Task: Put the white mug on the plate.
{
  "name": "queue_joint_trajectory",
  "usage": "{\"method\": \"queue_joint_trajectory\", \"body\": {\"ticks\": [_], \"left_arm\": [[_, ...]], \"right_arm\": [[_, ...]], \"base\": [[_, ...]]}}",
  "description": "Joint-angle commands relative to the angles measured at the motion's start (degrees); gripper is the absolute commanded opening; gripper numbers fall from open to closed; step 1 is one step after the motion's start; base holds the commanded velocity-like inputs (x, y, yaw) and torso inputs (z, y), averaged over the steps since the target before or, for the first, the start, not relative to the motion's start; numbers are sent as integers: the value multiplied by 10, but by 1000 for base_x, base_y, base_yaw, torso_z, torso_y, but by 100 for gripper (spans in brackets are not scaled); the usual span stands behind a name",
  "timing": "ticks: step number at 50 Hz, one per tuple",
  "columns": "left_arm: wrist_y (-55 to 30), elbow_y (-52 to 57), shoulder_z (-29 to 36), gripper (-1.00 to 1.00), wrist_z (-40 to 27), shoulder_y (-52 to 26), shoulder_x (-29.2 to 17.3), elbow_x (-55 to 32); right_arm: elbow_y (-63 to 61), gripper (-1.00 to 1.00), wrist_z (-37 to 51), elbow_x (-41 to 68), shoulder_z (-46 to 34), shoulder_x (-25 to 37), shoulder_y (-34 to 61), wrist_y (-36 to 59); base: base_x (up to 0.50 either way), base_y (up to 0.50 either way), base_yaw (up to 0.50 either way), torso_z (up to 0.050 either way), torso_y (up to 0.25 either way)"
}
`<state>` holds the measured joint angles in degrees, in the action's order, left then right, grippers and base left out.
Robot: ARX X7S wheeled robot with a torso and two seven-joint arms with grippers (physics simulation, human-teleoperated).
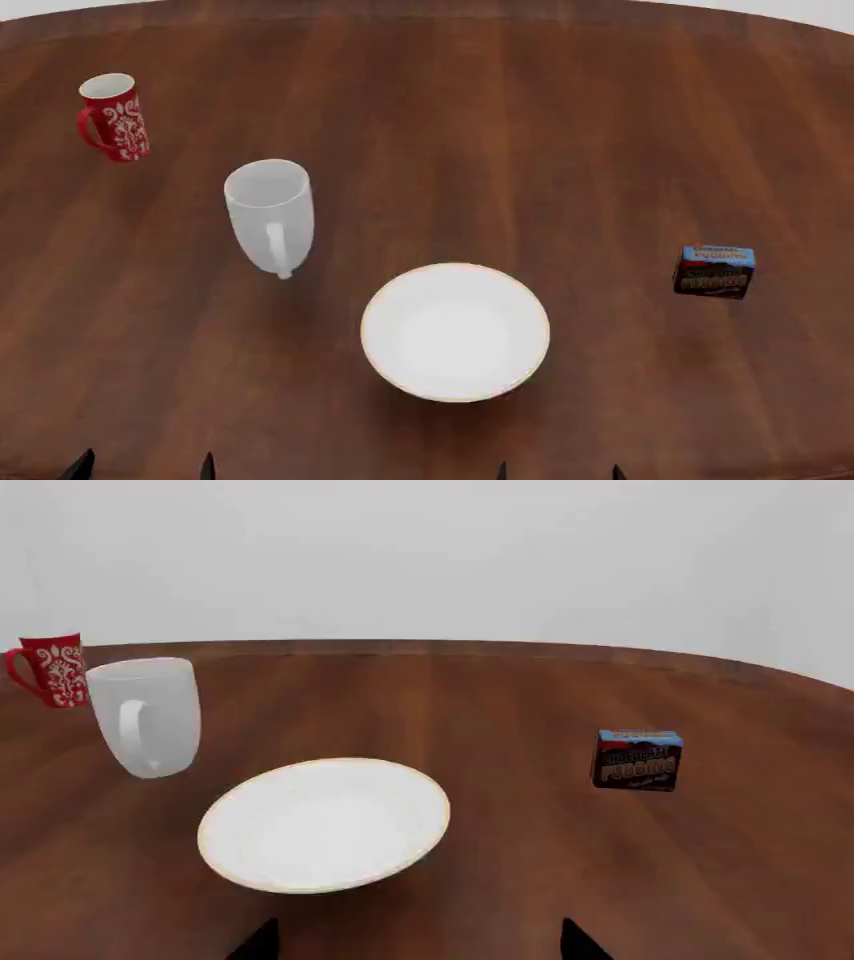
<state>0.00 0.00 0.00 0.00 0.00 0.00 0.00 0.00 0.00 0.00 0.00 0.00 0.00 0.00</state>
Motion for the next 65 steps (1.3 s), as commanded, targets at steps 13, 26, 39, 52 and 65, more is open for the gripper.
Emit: {"method": "queue_joint_trajectory", "body": {"ticks": [13,26,39,52,65], "left_arm": [[-23,32,33,100,-28,4,-26,-29],[-57,70,47,100,-47,0,-40,-39],[-86,99,49,100,-65,-27,-57,-39],[-117,131,37,100,-90,-34,-72,-43],[-144,151,35,100,-96,-51,-85,-50]], "right_arm": [[5,100,32,25,-31,26,2,-4],[-38,100,49,41,-42,40,-2,22],[-176,100,72,52,-34,68,-15,117],[-233,100,92,51,-20,92,1,178],[-322,100,115,64,21,120,6,262]], "base": [[0,0,0,0,0],[0,0,0,0,0],[0,0,0,0,0],[0,0,0,0,0],[0,0,0,0,0]]}}
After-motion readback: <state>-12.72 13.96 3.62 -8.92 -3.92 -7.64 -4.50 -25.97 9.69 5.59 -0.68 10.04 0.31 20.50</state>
